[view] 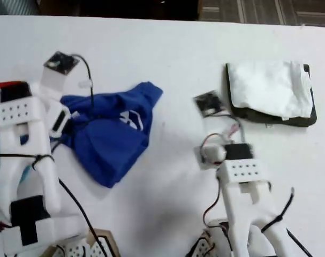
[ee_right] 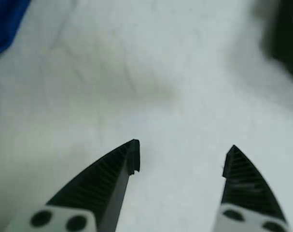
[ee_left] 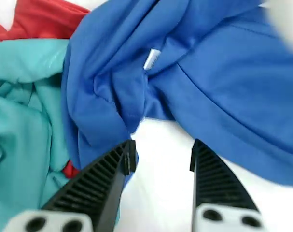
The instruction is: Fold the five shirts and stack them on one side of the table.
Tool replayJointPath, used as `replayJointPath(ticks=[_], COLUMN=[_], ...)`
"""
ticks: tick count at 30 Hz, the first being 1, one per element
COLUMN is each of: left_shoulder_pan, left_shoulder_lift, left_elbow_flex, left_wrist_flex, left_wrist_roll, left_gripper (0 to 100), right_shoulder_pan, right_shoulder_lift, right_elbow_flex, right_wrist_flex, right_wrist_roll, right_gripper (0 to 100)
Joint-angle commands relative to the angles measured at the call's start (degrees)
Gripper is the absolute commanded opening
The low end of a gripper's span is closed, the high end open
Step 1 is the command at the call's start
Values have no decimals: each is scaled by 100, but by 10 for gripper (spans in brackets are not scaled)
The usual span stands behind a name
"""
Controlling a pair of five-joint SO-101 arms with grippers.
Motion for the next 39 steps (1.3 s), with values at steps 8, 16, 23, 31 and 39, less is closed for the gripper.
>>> replayJointPath(ticks=[8,16,23,31,39], left_shoulder_pan=[-26,-62,-53,-26,-53], left_shoulder_lift=[932,2040,1697,1714,1670], left_elbow_flex=[629,-198,-708,-523,-189], left_wrist_flex=[-1776,-1802,-1081,-1248,-1618], left_wrist_roll=[35,35,9,-18,26], left_gripper=[207,203,203,181,28], right_shoulder_pan=[-1675,-1710,-2510,-2914,-2949], right_shoulder_lift=[778,2360,2923,3662,4040], right_elbow_flex=[-1354,-2611,-3077,-3543,-3780], right_wrist_flex=[154,532,532,488,514], right_wrist_roll=[-44,-53,-53,-53,-53], right_gripper=[282,282,282,282,282])
